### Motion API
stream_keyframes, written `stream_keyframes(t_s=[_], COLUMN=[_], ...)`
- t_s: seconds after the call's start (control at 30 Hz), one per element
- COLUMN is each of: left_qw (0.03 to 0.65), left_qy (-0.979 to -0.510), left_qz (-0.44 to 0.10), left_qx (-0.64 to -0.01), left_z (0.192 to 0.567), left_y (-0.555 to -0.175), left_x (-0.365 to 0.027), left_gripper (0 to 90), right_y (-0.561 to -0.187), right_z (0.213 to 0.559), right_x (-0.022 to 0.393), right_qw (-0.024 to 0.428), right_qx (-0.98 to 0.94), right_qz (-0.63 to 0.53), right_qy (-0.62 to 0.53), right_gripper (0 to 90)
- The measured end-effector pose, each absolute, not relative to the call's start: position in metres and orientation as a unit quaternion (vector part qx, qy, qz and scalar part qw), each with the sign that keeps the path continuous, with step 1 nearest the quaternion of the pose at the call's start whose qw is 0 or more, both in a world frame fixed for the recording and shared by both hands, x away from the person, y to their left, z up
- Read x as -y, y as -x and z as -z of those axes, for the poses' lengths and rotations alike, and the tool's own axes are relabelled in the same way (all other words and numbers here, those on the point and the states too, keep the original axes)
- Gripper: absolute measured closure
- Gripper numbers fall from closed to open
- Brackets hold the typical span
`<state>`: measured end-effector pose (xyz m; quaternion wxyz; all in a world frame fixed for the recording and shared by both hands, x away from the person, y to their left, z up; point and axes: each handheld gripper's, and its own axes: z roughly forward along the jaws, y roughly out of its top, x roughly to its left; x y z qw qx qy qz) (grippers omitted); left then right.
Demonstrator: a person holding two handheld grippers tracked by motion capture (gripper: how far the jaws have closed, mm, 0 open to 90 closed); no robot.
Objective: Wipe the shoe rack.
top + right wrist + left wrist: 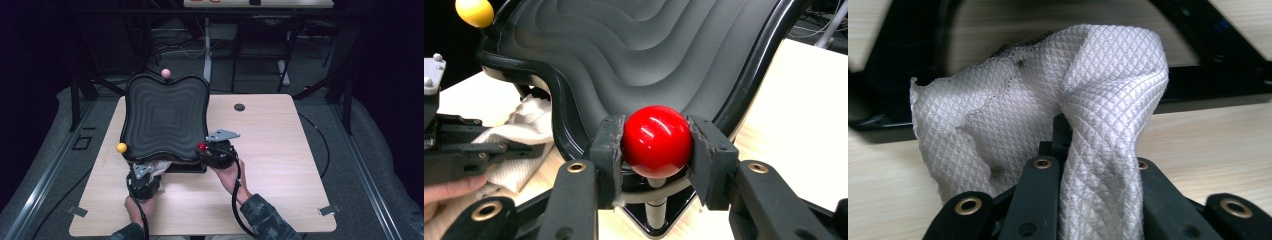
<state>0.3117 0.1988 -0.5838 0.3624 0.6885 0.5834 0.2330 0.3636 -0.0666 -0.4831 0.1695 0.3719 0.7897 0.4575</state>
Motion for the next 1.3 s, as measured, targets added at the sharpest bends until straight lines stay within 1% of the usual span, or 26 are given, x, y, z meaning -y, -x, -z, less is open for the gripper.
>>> stream_keyframes(t_s=[0.17,0.27,0.53,0.83,1.3], left_qw=[0.347,0.338,0.328,0.333,0.351], left_qy=[-0.684,-0.672,-0.656,-0.657,-0.691], left_qz=[-0.24,-0.246,-0.254,-0.25,-0.23], left_qx=[-0.595,-0.612,-0.63,-0.628,-0.588], left_z=[0.582,0.581,0.582,0.584,0.584], left_y=[-0.313,-0.315,-0.317,-0.319,-0.319], left_x=[-0.209,-0.221,-0.23,-0.224,-0.193], left_gripper=[83.7,83.7,83.7,83.8,83.8], right_y=[-0.364,-0.364,-0.364,-0.363,-0.363], right_z=[0.483,0.483,0.483,0.483,0.483], right_x=[0.067,0.067,0.067,0.067,0.067], right_qw=[0.17,0.166,0.167,0.168,0.166], right_qx=[-0.79,-0.792,-0.791,-0.792,-0.792], right_qz=[-0.457,-0.457,-0.457,-0.457,-0.457], right_qy=[-0.371,-0.369,-0.37,-0.369,-0.368], right_gripper=[60.0,60.0,60.1,60.1,60.1])
